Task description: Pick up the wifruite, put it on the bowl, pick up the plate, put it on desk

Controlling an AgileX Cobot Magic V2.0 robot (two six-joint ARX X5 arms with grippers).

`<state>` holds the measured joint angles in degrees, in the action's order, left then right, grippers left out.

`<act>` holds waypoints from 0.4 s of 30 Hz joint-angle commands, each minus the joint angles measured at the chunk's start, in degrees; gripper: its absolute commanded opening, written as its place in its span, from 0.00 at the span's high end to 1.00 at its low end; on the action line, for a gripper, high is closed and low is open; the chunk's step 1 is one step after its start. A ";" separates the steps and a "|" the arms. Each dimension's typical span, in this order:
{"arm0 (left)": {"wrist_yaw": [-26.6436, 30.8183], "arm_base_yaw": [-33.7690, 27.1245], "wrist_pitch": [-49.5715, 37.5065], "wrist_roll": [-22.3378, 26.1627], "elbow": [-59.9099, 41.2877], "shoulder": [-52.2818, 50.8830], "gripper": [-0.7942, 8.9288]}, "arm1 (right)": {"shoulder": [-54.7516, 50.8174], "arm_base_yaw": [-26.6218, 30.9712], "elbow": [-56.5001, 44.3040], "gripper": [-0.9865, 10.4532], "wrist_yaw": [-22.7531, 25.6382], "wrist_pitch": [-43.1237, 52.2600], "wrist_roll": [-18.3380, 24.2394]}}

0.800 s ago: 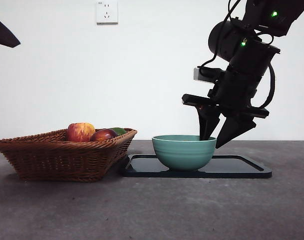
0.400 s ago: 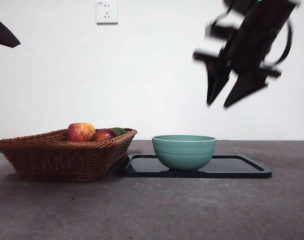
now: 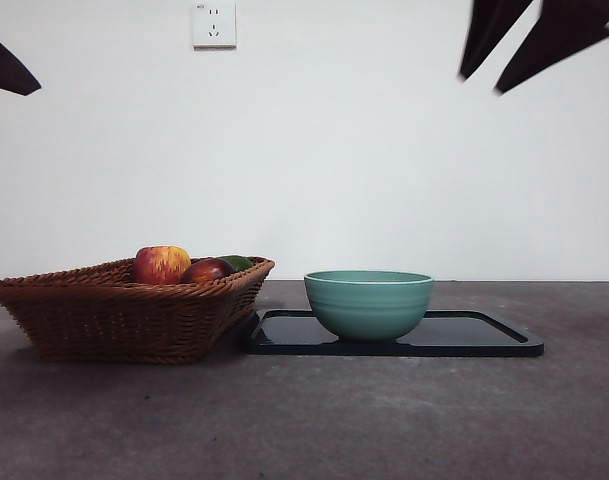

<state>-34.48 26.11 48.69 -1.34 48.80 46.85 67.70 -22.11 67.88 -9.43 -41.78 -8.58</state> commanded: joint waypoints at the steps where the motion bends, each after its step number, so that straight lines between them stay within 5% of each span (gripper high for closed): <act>1: -0.31 0.26 -0.31 0.72 0.63 0.28 0.54 | -2.82 -0.55 0.39 0.74 -0.22 -2.93 1.29; 12: -0.28 0.26 -0.55 0.72 0.63 0.28 0.54 | -17.11 -2.84 -11.80 0.74 -8.90 -5.01 1.95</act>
<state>-34.48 26.11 48.60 -1.34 48.80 46.85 50.59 -24.51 56.38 -17.89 -46.98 -7.29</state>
